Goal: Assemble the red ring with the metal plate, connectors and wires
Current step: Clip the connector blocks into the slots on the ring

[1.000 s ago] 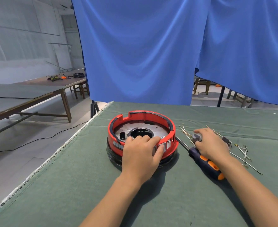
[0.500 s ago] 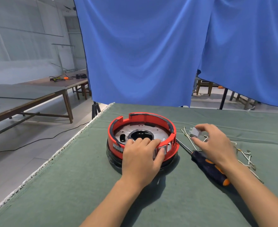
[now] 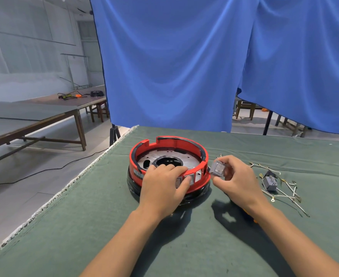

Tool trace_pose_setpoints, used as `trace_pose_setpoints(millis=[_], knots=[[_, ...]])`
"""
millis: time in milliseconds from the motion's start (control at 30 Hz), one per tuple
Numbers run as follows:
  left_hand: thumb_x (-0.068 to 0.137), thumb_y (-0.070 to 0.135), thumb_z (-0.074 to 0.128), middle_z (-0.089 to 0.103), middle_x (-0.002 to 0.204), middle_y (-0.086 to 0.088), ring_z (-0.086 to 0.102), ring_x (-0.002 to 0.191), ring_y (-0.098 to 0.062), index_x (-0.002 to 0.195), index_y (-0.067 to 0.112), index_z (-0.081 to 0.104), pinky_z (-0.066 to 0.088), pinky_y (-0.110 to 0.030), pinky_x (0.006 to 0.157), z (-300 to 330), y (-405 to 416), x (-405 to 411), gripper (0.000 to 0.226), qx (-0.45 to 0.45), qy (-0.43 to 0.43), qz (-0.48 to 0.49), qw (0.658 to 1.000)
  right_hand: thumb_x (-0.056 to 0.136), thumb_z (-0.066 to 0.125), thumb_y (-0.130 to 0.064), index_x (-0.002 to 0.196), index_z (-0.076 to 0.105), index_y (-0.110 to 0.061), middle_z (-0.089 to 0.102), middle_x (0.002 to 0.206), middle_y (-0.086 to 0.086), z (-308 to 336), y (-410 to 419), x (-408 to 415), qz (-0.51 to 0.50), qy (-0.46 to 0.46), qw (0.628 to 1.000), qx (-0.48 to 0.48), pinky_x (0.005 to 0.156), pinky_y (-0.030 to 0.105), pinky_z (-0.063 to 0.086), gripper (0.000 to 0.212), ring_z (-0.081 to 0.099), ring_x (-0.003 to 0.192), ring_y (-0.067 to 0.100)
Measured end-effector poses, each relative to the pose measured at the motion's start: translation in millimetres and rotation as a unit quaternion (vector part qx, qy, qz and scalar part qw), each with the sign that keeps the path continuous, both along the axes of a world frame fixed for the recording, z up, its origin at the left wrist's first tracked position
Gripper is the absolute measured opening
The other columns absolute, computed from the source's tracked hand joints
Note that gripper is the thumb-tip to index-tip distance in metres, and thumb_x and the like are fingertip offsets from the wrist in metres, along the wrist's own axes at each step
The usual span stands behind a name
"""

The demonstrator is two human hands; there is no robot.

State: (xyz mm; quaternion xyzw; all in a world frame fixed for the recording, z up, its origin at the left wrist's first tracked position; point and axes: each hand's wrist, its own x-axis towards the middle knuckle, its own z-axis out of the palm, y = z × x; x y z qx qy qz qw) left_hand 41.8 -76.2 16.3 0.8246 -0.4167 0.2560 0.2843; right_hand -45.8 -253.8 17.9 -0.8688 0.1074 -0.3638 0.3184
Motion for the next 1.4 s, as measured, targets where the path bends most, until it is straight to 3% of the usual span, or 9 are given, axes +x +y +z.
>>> trace_pose_setpoints(millis=[300, 567, 733, 867, 967, 1033, 1167, 1300, 1400], knots=[[0.086, 0.046, 0.045, 0.07, 0.09, 0.01, 0.061, 0.085, -0.014, 0.108, 0.029, 0.07, 0.03, -0.029, 0.074, 0, 1, -1, 0.037, 0.0, 0.011, -0.002, 1.0, 0.071, 0.075, -0.007, 0.086, 0.061, -0.031, 0.061, 0.078, -0.009, -1, -2, 1, 0.014, 0.012, 0.999, -0.036, 0.061, 0.008, 0.036, 0.031, 0.053, 0.071, 0.003], [0.079, 0.038, 0.049, 0.069, 0.099, 0.012, 0.059, 0.09, -0.011, 0.114, 0.028, 0.067, 0.024, -0.023, 0.073, 3, 5, 1, 0.04, 0.022, 0.024, -0.021, 0.999, 0.071, 0.079, -0.043, 0.074, 0.063, -0.035, 0.06, 0.07, -0.012, 3, 1, -1, 0.027, 0.004, 1.0, -0.009, 0.058, 0.013, 0.04, 0.018, 0.055, 0.063, 0.002], [0.08, 0.034, 0.053, 0.068, 0.106, 0.009, 0.059, 0.098, -0.013, 0.11, 0.023, 0.069, 0.035, -0.026, 0.083, 0, 5, 0, 0.036, 0.01, 0.033, -0.016, 0.999, 0.077, 0.076, -0.028, 0.081, 0.065, -0.026, 0.071, 0.072, -0.007, 2, 8, -2, 0.051, 0.016, 0.996, 0.066, 0.055, 0.044, 0.056, 0.012, 0.068, 0.053, 0.015], [0.08, 0.033, 0.053, 0.067, 0.105, 0.006, 0.06, 0.098, -0.017, 0.106, 0.021, 0.07, 0.041, -0.034, 0.084, 0, 3, -4, 0.033, 0.021, 0.018, 0.005, 1.0, 0.083, 0.067, -0.028, 0.105, 0.059, -0.044, 0.067, 0.064, -0.007, 4, 14, -1, 0.073, 0.004, 0.996, 0.046, 0.051, 0.031, 0.053, 0.028, 0.064, 0.044, 0.01], [0.083, 0.036, 0.047, 0.067, 0.104, 0.009, 0.059, 0.097, -0.015, 0.111, 0.024, 0.067, 0.036, -0.031, 0.085, 0, 3, -2, 0.037, 0.041, 0.021, 0.009, 0.999, 0.08, 0.072, -0.043, 0.092, 0.06, -0.043, 0.066, 0.057, -0.006, 5, 18, -1, 0.072, 0.006, 0.996, 0.053, 0.047, 0.025, 0.047, 0.017, 0.061, 0.038, 0.013], [0.084, 0.039, 0.043, 0.067, 0.105, 0.011, 0.058, 0.099, -0.013, 0.115, 0.027, 0.065, 0.034, -0.029, 0.087, 0, 3, -2, 0.04, 0.053, 0.024, 0.013, 0.998, 0.072, 0.075, -0.052, 0.081, 0.055, -0.037, 0.064, 0.052, -0.002, 6, 18, -2, 0.055, 0.01, 0.995, 0.08, 0.038, 0.021, 0.041, 0.027, 0.057, 0.032, 0.017], [0.086, 0.04, 0.043, 0.067, 0.107, 0.011, 0.057, 0.099, -0.012, 0.118, 0.028, 0.063, 0.032, -0.029, 0.087, 0, 3, -4, 0.039, 0.049, 0.03, 0.012, 0.998, 0.076, 0.074, -0.05, 0.077, 0.05, -0.027, 0.063, 0.048, 0.002, 3, 17, -2, 0.024, 0.052, 0.993, 0.1, 0.031, 0.019, 0.036, 0.033, 0.055, 0.029, 0.021], [0.083, 0.038, 0.043, 0.068, 0.104, 0.009, 0.058, 0.097, -0.015, 0.113, 0.026, 0.066, 0.032, -0.031, 0.085, 2, 3, -5, 0.04, 0.036, 0.03, 0.014, 0.999, 0.092, 0.06, -0.028, 0.091, 0.05, -0.024, 0.068, 0.063, 0.005, 3, 18, 3, 0.067, 0.104, 0.984, 0.128, 0.041, 0.03, 0.05, 0.011, 0.065, 0.045, 0.019], [0.082, 0.036, 0.046, 0.069, 0.103, 0.008, 0.06, 0.096, -0.016, 0.111, 0.025, 0.067, 0.034, -0.033, 0.085, 2, 2, -5, 0.037, 0.026, 0.034, 0.019, 0.999, 0.095, 0.052, -0.036, 0.093, 0.048, -0.031, 0.071, 0.071, -0.007, 2, 14, 2, 0.049, 0.16, 0.984, 0.062, 0.062, 0.035, 0.052, 0.006, 0.068, 0.056, 0.012]])
